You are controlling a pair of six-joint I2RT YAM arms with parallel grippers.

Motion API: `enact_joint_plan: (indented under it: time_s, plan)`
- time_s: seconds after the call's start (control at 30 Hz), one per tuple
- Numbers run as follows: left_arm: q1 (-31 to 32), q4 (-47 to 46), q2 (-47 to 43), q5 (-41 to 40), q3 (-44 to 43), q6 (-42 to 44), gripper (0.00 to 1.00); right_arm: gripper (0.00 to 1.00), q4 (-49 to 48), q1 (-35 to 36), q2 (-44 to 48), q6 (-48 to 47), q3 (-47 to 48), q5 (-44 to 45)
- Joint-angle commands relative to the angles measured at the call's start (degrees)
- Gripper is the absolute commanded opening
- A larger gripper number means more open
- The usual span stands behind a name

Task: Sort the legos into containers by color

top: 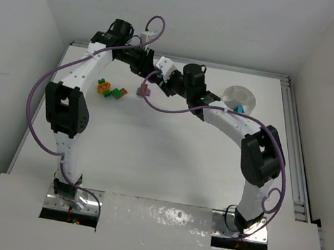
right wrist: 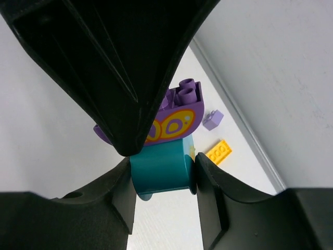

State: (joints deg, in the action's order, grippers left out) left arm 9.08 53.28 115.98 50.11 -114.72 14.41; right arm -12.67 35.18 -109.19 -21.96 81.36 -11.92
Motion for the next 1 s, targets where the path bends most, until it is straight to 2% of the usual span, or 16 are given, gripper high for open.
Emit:
enact_joint_plan:
  time_s: [0.0, 0.1, 0.3, 0.37, 0.4, 0.47, 0.5, 0.6, 0.67, 0.77, 0.97]
  plan:
    - [-0.4, -1.3, -1.5, -2.4, -1.2, 0.6, 0.0, 0.0, 1.5, -0.5, 4.1, 2.7, -0.5, 1.8]
    - [-2.8, -5.0, -2.3, -4.0, -2.1, -1.5, 0.0, 0.0, 8.6, -5.5, 7.0, 8.2, -2.2, 4.1]
    - [-3.9, -8.4, -2.5, -4.1, -3.1, -2.4, 0.0, 0.0, 9.5, -10.7, 14.9, 15.9, -13.1, 7.0]
    - [-3.9, -9.1, -2.3, -3.6, -3.1, -2.9, 0.0, 0.0, 11.0, -11.5, 16.5, 18.5, -13.4, 8.2]
    - [-4.0, -9.2, -2.0, -3.6, -3.1, -3.2, 0.0, 0.0, 12.0, -11.7, 16.8, 20.3, -12.6, 11.9]
    - [-3.9, -9.3, -2.0, -4.1, -3.1, -2.9, 0.0, 0.0, 18.4, -12.8, 17.2, 29.8, -9.7, 16.9]
    - [-3.9, -9.0, -2.0, -4.8, -3.1, -2.7, 0.0, 0.0, 21.8, -14.7, 17.0, 37.8, -5.8, 18.8]
    - [-4.0, -8.1, -1.9, -5.4, -3.0, -1.8, 0.0, 0.0, 37.0, -17.9, 16.2, 53.2, 0.2, 22.6]
    - [-4.0, -8.4, -1.8, -5.5, -2.8, -2.0, 0.0, 0.0, 41.0, -18.1, 16.1, 57.1, 0.7, 26.2]
    - [-4.1, -9.4, -1.9, -5.7, -2.3, -2.8, 0.0, 0.0, 42.3, -18.5, 17.2, 61.8, -1.6, 33.1]
    - [-4.9, -9.4, -2.3, -4.8, -0.6, -3.0, 0.0, 0.0, 40.9, -21.6, 16.9, 68.5, -3.2, 35.2]
